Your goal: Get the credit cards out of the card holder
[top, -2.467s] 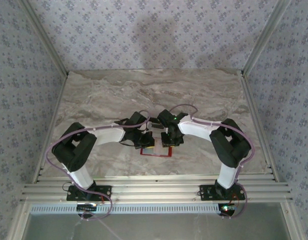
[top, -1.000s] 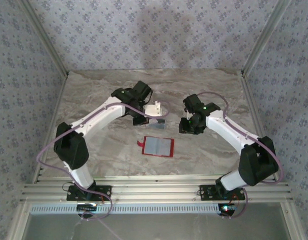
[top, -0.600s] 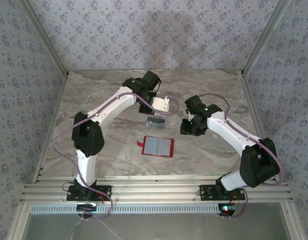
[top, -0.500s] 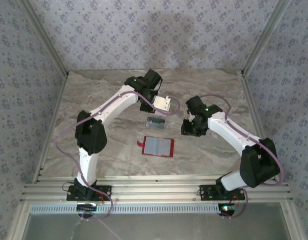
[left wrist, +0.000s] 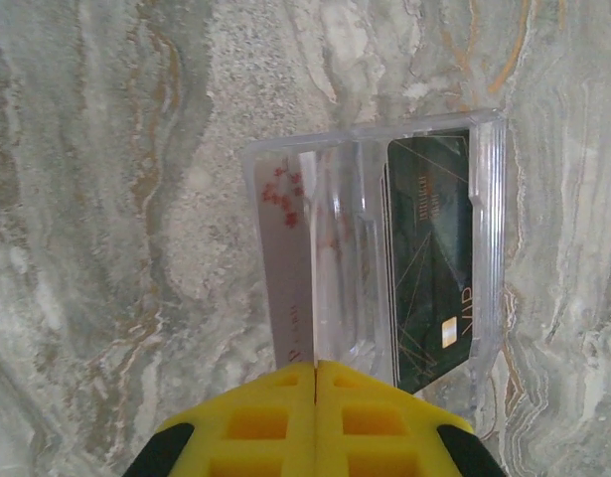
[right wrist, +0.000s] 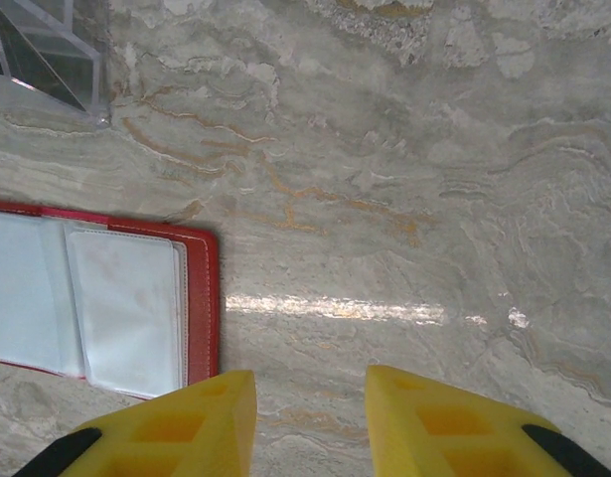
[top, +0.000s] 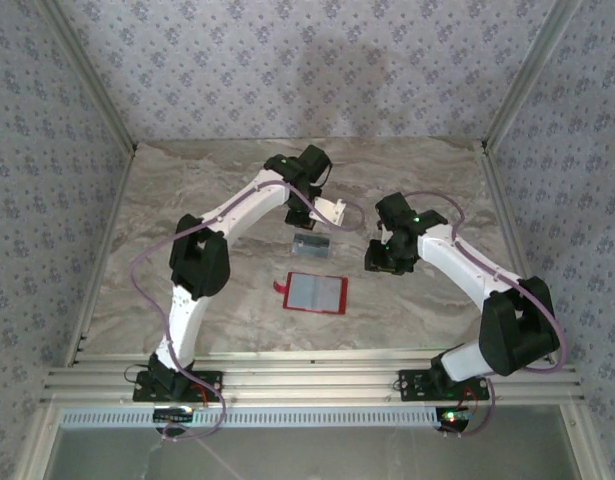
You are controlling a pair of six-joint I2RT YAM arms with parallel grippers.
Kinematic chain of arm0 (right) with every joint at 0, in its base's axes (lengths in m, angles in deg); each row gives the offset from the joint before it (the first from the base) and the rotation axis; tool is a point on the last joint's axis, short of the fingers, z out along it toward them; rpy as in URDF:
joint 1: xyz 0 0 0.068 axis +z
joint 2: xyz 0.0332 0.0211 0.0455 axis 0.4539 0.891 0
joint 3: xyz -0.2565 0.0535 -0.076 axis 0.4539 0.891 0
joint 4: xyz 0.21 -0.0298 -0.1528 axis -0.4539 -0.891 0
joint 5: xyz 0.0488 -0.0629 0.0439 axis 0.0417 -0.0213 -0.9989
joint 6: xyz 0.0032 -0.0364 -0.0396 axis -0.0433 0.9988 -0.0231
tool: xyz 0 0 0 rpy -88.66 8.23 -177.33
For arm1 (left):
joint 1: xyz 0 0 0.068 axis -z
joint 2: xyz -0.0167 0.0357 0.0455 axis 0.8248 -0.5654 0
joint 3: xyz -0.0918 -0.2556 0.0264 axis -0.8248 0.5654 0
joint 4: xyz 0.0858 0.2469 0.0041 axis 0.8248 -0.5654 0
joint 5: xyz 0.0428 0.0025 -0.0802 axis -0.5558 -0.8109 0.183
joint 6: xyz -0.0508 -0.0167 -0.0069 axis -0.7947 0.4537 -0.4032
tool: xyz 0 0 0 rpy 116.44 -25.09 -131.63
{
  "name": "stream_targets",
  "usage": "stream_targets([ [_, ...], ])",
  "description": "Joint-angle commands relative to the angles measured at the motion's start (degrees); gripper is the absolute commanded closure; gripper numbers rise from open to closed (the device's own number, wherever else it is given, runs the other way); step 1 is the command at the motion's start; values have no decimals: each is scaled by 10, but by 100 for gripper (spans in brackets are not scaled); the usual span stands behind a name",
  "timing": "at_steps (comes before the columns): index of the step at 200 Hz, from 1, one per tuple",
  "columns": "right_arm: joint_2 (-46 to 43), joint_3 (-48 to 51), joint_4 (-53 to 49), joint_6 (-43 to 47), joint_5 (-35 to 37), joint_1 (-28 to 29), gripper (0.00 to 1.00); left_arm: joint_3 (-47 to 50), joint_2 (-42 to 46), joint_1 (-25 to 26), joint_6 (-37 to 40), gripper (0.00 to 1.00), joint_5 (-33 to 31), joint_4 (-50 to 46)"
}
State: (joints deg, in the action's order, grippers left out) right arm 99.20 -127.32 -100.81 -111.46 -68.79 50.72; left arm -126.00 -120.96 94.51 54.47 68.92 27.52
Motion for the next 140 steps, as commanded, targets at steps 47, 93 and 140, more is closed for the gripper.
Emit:
stream_targets([
  [47,-12,11,-6,12,-15,-11,65,-74,-52,1,1,83,-13,-36],
  [93,-12,-1,-11,18,-13,-11,65,-100,-46,5,-17,72,-49,12],
  [140,-12,4,15,8,-29,-5,65,-96,5,13,-99,72,-34,40],
])
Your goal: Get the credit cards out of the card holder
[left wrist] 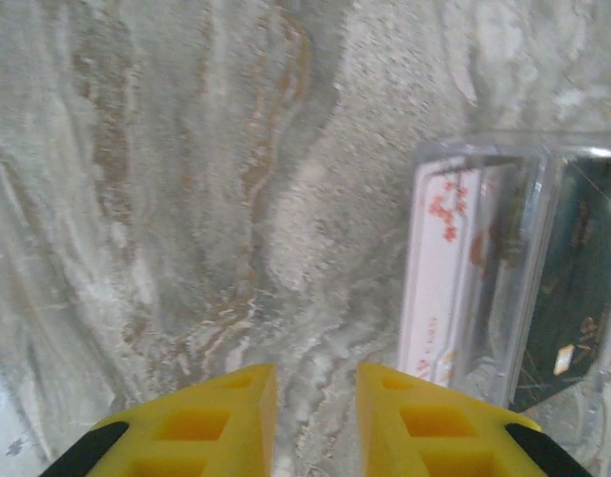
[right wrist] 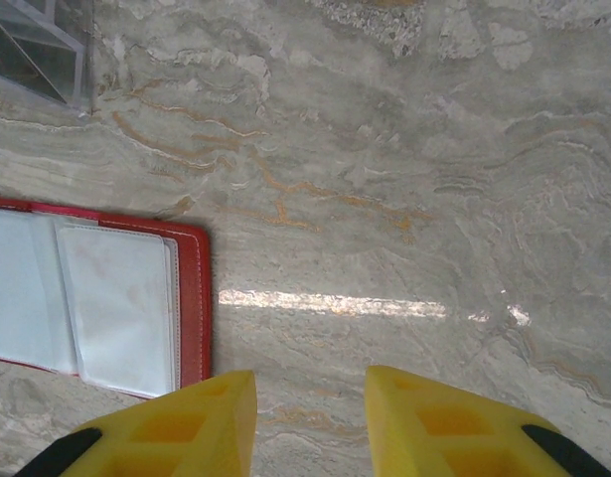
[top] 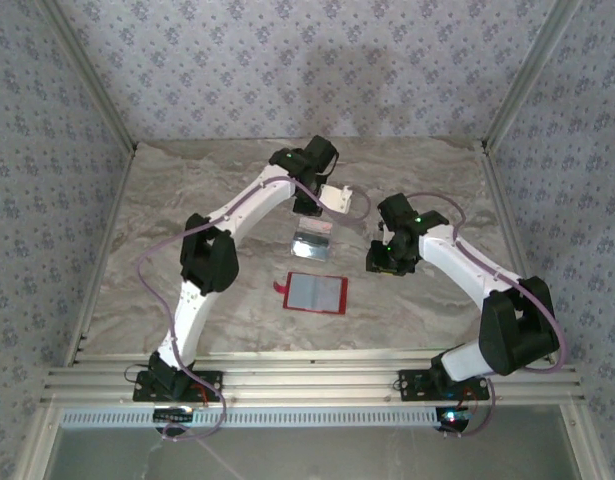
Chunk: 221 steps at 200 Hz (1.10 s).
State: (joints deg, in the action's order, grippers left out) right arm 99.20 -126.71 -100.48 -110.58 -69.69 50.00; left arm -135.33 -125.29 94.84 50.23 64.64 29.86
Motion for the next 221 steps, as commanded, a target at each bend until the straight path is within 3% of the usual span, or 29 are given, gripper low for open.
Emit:
stream_targets([
  [1,-12,-2,13,-1,-21,2,65,-1,51,10,-58,72,8,19],
  [36,-3,17,55,-22,-59,8,65,102,123,19,-213,73,-11,91],
  [78,23,36,94,-39,-82,27,65,302,258,24,-448,73,-8,241],
  [117,52,43,121,-46,-100,41,67,447,356,13,-705,65,37,349],
  [144,72,42,140,-52,-106,53,69,491,374,1,-852,65,68,350],
  [180,97,41,154,-56,-108,69,71,549,395,-4,-958,68,110,375],
  [221,120,45,166,-58,-103,81,86,603,417,-3,-1077,70,115,389],
])
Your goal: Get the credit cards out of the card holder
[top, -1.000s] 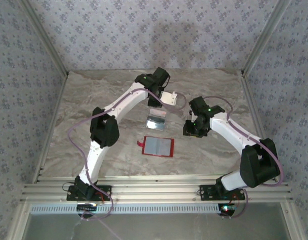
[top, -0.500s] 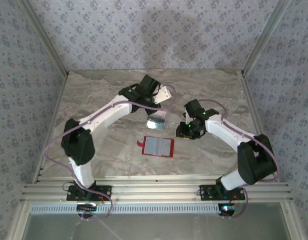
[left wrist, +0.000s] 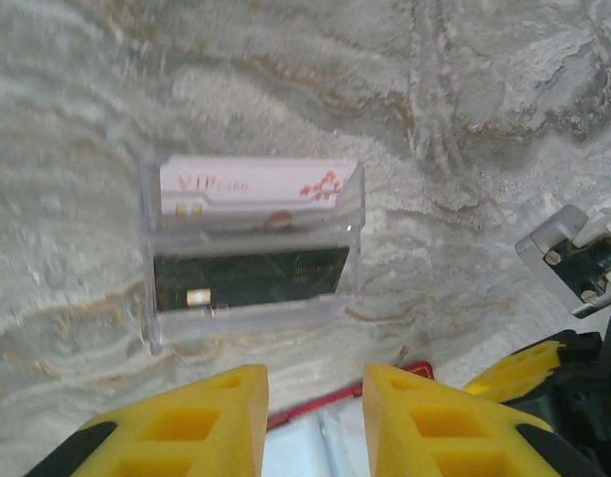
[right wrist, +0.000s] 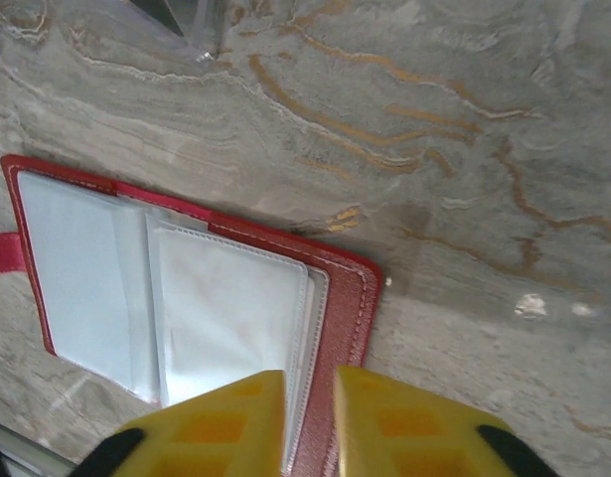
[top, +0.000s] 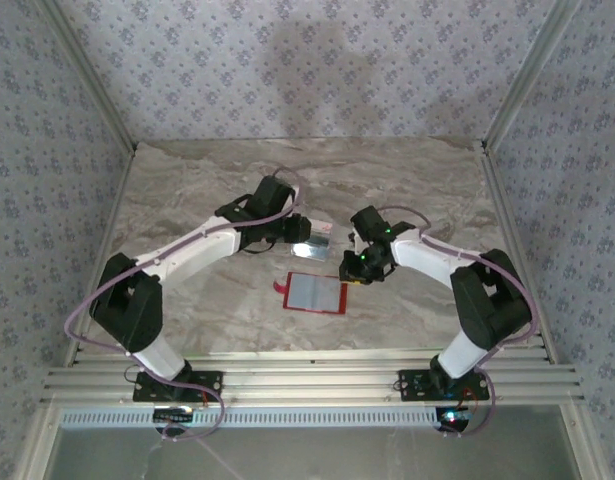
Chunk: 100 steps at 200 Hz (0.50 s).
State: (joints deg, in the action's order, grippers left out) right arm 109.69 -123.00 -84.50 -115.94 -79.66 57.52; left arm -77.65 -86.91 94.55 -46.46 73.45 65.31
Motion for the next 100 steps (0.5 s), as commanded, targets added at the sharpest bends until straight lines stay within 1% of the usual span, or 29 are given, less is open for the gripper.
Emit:
stream_targets([
  [1,16,8,7,-4,-3,6,87,30,34,0,-111,70,29,36],
  [15,21,10,11,-4,-1,7,89,55,41,0,-130,71,53,66],
  [38,31,14,17,-3,1,7,91,77,44,3,-153,72,75,74],
  [61,40,17,25,-3,-3,8,91,85,41,12,-157,74,78,67],
  [100,52,21,34,-3,-6,9,91,108,28,34,-190,77,89,90],
])
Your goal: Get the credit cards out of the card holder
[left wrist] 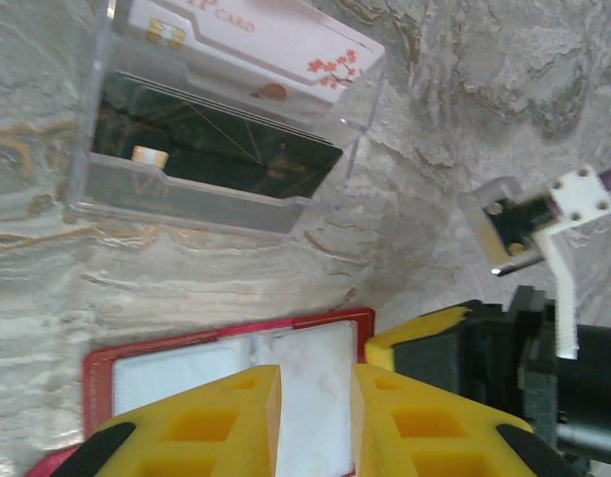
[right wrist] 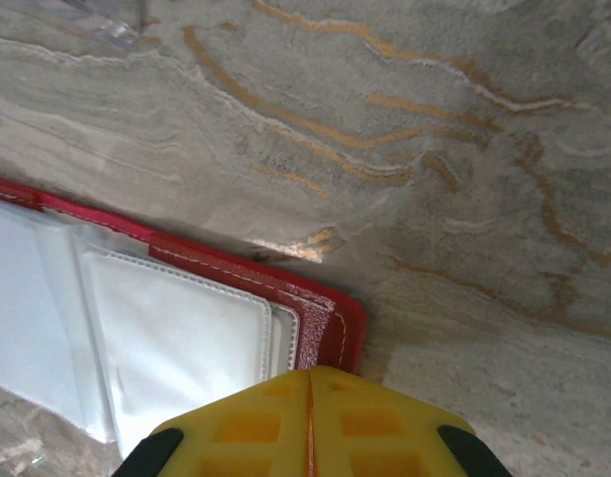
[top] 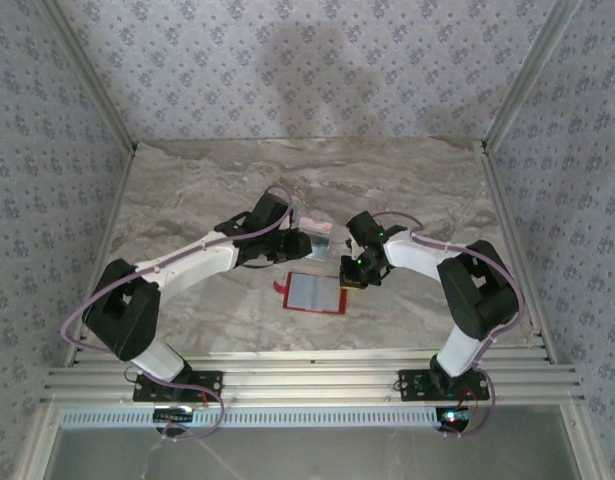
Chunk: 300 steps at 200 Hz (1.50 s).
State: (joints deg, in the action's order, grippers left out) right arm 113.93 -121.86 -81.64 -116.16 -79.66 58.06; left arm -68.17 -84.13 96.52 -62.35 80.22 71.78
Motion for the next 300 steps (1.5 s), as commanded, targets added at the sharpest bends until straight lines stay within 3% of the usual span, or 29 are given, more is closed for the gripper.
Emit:
stream_targets([
  [1,10,10,5,-1,-6,4,91,14,0,16,-32,77,22,26],
  [92,20,17,4,-2,6,10,91,11,-110,93,-110,92,87,69],
  [158,20,14,1,-1,9,12,91,-1,-176,102,-134,93,160,104],
  [185,19,13,0,-1,10,12,91,-15,-195,104,-121,93,165,77],
  [206,19,14,-3,0,12,12,91,-28,-204,105,-102,92,158,37],
  [249,19,12,-7,1,16,12,91,-66,-203,105,-42,91,83,-92],
  [300,21,14,-8,3,17,10,91,-84,-192,105,-10,88,18,-169],
])
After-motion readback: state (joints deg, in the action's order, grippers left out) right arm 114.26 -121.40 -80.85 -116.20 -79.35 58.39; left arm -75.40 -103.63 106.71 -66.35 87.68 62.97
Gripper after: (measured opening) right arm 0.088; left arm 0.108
